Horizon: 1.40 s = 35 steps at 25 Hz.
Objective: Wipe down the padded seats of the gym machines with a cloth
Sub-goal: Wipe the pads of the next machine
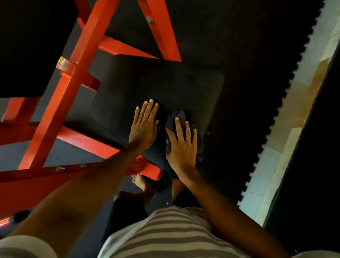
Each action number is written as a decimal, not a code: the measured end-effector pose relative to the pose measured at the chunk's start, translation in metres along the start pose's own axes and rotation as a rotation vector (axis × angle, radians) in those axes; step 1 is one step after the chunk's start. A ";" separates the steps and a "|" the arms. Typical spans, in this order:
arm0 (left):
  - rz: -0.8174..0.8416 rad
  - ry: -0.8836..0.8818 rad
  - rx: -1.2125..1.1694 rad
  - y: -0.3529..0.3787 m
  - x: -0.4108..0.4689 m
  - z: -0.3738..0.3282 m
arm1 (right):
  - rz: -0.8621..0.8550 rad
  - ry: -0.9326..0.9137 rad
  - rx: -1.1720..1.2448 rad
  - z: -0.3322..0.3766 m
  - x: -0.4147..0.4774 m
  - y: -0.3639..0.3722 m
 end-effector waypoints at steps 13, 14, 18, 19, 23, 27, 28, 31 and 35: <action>-0.032 0.153 -0.003 0.009 -0.041 0.008 | -0.179 0.741 0.307 -0.050 -0.028 -0.007; -0.042 0.171 -0.002 0.009 -0.044 0.010 | -0.184 0.744 0.297 -0.043 -0.040 -0.003; -0.097 0.207 -0.016 0.009 -0.048 0.018 | -0.227 0.791 0.326 -0.011 -0.089 0.018; -0.120 0.213 -0.015 0.010 -0.048 0.019 | -0.236 0.794 0.333 -0.006 -0.097 0.022; -0.155 0.226 -0.033 0.011 -0.047 0.016 | -0.246 0.833 0.199 -0.003 -0.082 0.025; -0.154 0.229 0.000 0.015 -0.050 0.020 | -0.244 0.685 0.078 0.034 -0.036 0.021; -0.157 0.229 0.016 0.015 -0.049 0.020 | -0.219 0.611 0.074 0.050 -0.031 0.024; -0.126 0.245 -0.025 0.015 -0.048 0.021 | -0.123 0.368 0.041 0.081 -0.054 0.039; -0.111 0.298 -0.120 0.008 -0.052 0.027 | -0.097 0.314 -0.007 0.048 -0.106 0.038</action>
Point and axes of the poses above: each hand's wrist, its own x-axis towards the middle knuckle, its own y-axis out of the palm, z = x × y, the point moved 6 cm from there along x, towards the middle knuckle, and after that the axes turned 11 degrees about -y, right-handed, at the moved point
